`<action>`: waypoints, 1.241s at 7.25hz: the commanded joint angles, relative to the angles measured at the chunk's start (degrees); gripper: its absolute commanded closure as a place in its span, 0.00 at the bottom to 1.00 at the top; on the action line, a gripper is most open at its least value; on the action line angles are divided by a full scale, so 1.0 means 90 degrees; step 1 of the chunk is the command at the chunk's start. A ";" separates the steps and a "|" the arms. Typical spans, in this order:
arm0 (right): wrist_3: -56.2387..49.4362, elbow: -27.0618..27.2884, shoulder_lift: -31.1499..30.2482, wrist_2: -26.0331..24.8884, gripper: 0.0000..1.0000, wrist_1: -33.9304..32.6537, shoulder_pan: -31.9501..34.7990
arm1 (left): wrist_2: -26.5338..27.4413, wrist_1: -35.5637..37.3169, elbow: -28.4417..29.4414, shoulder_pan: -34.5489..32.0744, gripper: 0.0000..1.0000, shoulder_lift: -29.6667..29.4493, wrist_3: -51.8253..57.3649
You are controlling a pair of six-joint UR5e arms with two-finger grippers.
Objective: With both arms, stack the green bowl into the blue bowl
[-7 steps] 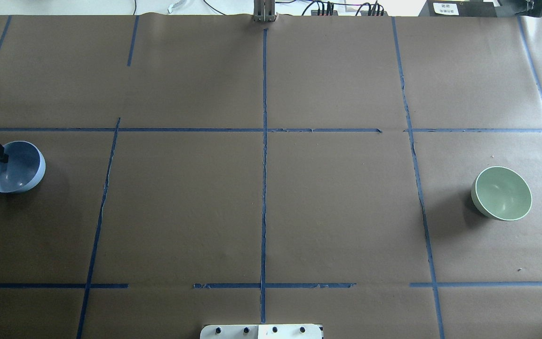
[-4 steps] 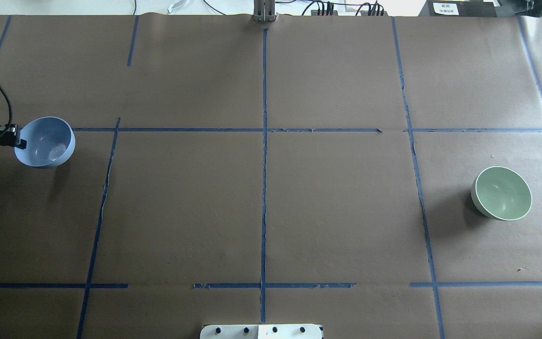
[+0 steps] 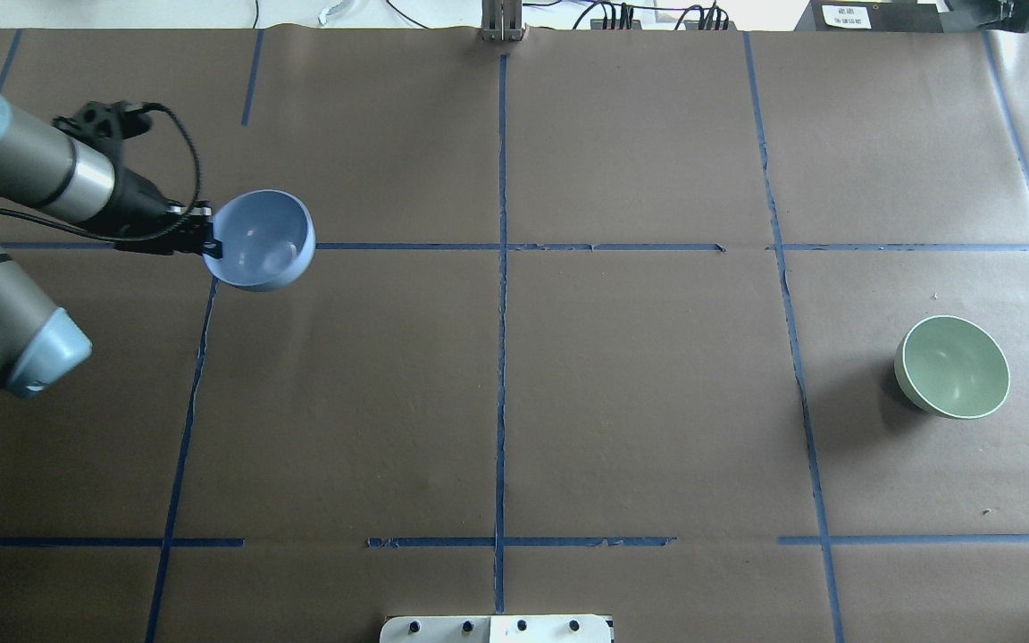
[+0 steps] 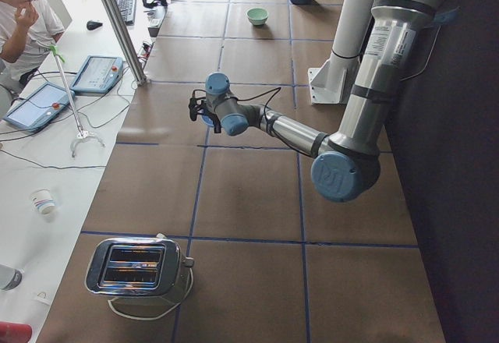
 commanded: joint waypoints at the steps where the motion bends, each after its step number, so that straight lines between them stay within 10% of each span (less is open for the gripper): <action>1: 0.0000 -0.0010 -0.0003 0.0008 0.00 -0.0004 -0.0002 | 0.1125 0.1323 -0.0303 0.1325 1.00 -0.1197 -0.1133; 3: 0.0000 -0.0020 -0.0003 0.0027 0.00 -0.0004 -0.0012 | 0.2203 0.1814 -0.0118 0.2373 1.00 -0.1904 -0.1528; 9: 0.0010 -0.0069 -0.0003 0.0017 0.00 -0.0004 -0.0051 | 0.2411 0.1738 0.0371 0.2650 0.90 -0.2072 -0.1451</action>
